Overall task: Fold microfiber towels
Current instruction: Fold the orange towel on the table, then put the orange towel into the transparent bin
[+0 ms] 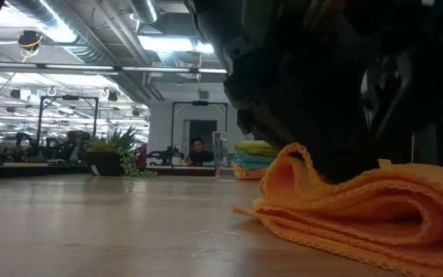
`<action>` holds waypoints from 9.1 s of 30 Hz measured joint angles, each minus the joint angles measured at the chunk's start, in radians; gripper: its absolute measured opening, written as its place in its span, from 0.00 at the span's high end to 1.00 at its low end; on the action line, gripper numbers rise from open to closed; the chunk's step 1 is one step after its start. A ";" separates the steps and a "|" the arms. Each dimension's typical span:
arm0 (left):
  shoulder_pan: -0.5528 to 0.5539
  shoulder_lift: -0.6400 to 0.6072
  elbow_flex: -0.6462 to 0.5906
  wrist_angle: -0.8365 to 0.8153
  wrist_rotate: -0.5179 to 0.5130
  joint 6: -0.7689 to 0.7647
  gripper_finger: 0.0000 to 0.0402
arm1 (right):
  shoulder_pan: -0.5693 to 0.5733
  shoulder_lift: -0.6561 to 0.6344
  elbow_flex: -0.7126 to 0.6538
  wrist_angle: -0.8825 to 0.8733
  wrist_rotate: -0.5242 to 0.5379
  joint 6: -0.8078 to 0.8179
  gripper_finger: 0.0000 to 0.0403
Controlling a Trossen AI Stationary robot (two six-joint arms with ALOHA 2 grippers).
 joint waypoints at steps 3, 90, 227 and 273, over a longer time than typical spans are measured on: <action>0.000 0.000 0.000 -0.003 0.003 -0.007 0.92 | 0.004 -0.046 0.033 -0.107 0.065 -0.037 0.57; -0.039 -0.007 0.073 -0.154 0.102 -0.108 1.00 | -0.151 0.094 0.050 -0.035 0.012 -0.417 0.57; 0.059 -0.421 -0.631 0.464 -0.103 0.117 0.90 | -0.219 -0.258 -0.358 0.311 -0.286 0.317 0.47; 0.017 -0.291 -0.609 0.504 -0.121 0.123 0.64 | -0.303 0.272 -0.009 0.430 -0.490 0.057 0.95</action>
